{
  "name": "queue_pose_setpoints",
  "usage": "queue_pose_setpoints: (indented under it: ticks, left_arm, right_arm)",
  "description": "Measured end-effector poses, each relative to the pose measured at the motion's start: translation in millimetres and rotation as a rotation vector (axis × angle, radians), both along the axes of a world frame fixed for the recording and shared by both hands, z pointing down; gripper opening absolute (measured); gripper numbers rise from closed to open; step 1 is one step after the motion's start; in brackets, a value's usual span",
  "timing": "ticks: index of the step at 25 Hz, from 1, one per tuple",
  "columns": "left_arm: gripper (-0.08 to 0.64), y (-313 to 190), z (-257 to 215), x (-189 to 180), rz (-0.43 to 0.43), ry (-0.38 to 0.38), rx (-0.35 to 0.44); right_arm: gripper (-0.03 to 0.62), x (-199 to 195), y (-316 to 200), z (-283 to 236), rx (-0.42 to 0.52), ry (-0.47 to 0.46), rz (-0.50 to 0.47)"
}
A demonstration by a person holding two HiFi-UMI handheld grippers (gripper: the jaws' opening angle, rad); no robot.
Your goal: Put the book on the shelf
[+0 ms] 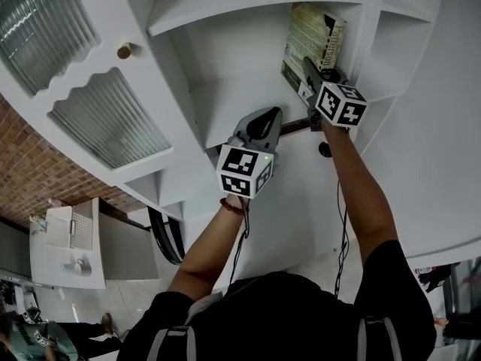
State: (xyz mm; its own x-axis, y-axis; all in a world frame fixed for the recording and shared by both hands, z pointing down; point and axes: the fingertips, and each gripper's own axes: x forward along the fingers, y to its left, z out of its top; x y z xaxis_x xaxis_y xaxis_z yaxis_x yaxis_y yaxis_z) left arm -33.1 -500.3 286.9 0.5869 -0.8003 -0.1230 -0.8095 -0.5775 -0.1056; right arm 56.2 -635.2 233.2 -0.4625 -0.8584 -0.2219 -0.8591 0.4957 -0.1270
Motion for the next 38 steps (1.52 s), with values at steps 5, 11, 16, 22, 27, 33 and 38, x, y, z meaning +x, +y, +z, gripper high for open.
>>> queue_pose_setpoints:
  ticks: [5, 11, 16, 22, 27, 33, 38]
  left_arm:
    - [0.018, -0.7, 5.0, 5.6, 0.011, -0.006, -0.010]
    - [0.018, 0.2, 9.1, 10.5, 0.020, -0.006, -0.018]
    - [0.018, 2.8, 10.1, 12.7, 0.024, -0.008, -0.018]
    - [0.018, 7.8, 14.8, 10.9, 0.017, -0.009, -0.028]
    - [0.018, 13.9, 13.3, 10.4, 0.015, -0.007, -0.023]
    - [0.018, 25.4, 9.0, 15.6, 0.022, -0.013, -0.012]
    - [0.018, 37.1, 4.3, 20.4, 0.029, -0.013, 0.000]
  right_arm:
    - [0.167, -3.0, -3.5, 0.7, -0.007, 0.006, -0.018]
    - [0.174, -4.3, 0.4, 9.3, -0.018, 0.056, -0.014]
    - [0.212, 4.5, 9.3, 11.3, -0.036, 0.045, 0.038]
    - [0.225, 11.7, 19.4, 19.9, -0.044, 0.075, 0.063]
    - [0.225, 13.0, 35.6, 22.5, -0.046, 0.066, 0.036]
    - [0.224, 19.7, 52.1, 20.4, -0.022, 0.131, 0.085]
    - [0.224, 27.9, 64.9, 19.4, -0.024, 0.131, 0.097]
